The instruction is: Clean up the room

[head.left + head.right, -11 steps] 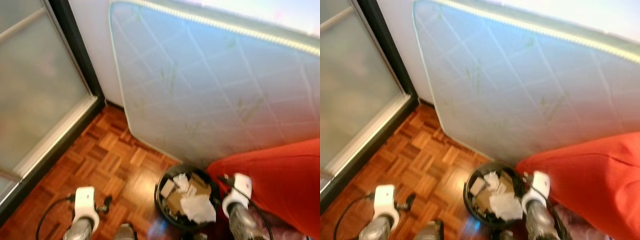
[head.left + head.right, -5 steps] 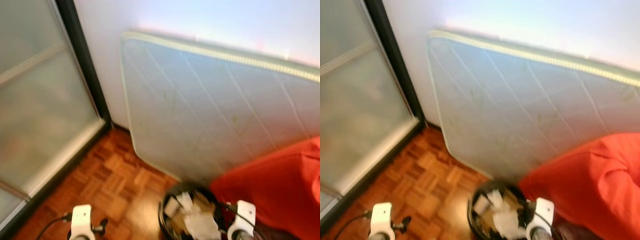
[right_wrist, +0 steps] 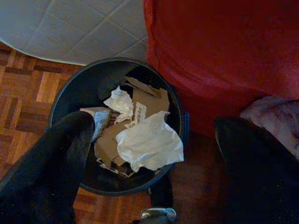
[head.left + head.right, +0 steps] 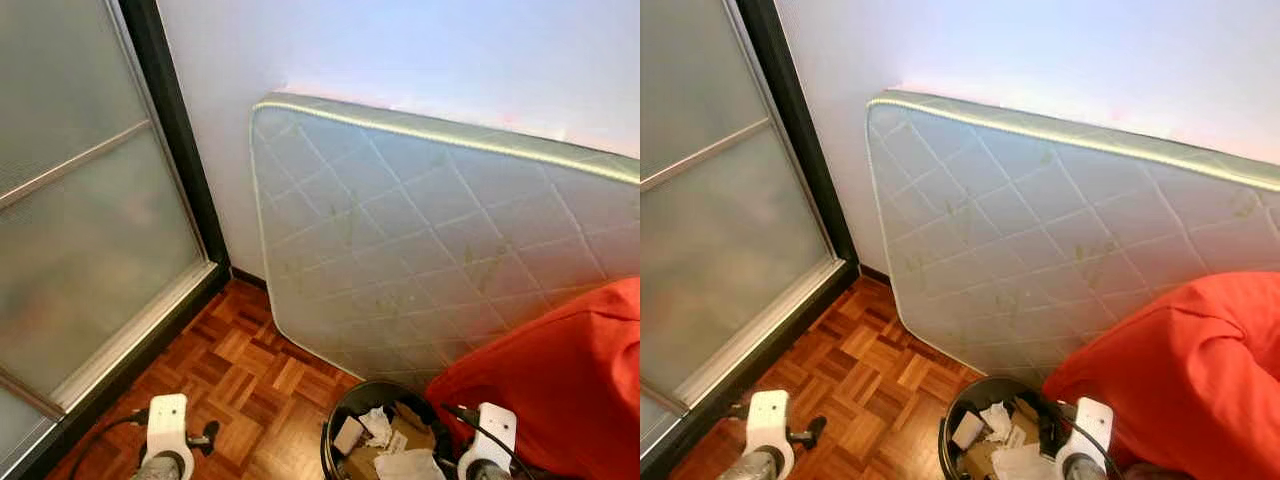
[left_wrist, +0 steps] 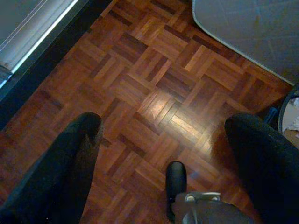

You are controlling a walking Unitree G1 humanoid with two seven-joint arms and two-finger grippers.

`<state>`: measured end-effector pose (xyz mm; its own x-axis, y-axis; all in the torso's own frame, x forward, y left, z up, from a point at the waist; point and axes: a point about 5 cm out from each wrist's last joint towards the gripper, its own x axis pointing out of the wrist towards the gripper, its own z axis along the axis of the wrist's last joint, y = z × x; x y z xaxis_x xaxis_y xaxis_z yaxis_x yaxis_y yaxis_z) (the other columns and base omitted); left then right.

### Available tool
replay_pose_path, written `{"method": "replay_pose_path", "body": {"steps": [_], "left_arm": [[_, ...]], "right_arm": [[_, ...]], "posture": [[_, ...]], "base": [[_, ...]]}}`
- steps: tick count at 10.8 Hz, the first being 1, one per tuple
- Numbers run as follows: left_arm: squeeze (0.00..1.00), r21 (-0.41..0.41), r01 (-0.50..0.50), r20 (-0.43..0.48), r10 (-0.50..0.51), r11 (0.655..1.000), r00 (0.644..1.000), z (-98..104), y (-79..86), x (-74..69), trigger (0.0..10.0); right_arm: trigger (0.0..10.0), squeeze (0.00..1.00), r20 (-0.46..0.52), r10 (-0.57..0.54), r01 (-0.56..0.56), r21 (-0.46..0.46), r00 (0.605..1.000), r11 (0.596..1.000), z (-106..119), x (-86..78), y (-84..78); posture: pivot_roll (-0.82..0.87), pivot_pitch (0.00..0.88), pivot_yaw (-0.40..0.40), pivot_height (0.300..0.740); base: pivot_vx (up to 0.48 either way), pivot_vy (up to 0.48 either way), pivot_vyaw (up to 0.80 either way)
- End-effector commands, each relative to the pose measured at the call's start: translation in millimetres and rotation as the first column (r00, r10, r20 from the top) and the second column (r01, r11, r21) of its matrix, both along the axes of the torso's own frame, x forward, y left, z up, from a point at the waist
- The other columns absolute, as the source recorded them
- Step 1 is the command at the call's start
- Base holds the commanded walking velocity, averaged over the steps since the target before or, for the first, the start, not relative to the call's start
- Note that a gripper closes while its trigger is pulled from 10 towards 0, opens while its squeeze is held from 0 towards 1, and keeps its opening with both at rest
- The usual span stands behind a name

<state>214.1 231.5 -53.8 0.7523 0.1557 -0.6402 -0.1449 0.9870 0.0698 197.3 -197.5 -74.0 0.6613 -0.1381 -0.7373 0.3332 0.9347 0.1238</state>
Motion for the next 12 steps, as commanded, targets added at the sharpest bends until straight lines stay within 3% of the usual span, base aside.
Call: {"method": "replay_pose_path", "body": {"steps": [1,5,12], "left_arm": [[0.00,0.009,-0.002,-0.034,0.002,1.000,0.999,-5.0,-0.4,-7.2,10.0],[0.00,0.000,-0.017,-0.057,0.017,1.000,0.998,-12.9,-1.1,-22.5,10.0],[0.00,-0.009,0.016,-0.047,-0.017,1.000,0.999,-12.5,-8.3,-19.2,10.0]], "right_arm": [[10.0,0.00,-0.010,-0.013,0.013,0.005,1.000,1.000,-1.8,-3.7,-1.0],[10.0,0.00,-0.029,0.039,-0.038,0.010,0.999,0.999,-6.0,-10.1,6.0],[10.0,0.00,-0.040,0.071,-0.071,0.014,0.997,0.997,-7.4,-11.8,9.6]], "posture": [[0.18,0.041,0.009,0.740],[0.17,0.100,-0.001,0.740],[0.17,0.126,-0.004,0.740]], "base": [[0.000,0.000,0.00],[0.000,0.000,0.00],[0.000,0.000,0.00]]}}
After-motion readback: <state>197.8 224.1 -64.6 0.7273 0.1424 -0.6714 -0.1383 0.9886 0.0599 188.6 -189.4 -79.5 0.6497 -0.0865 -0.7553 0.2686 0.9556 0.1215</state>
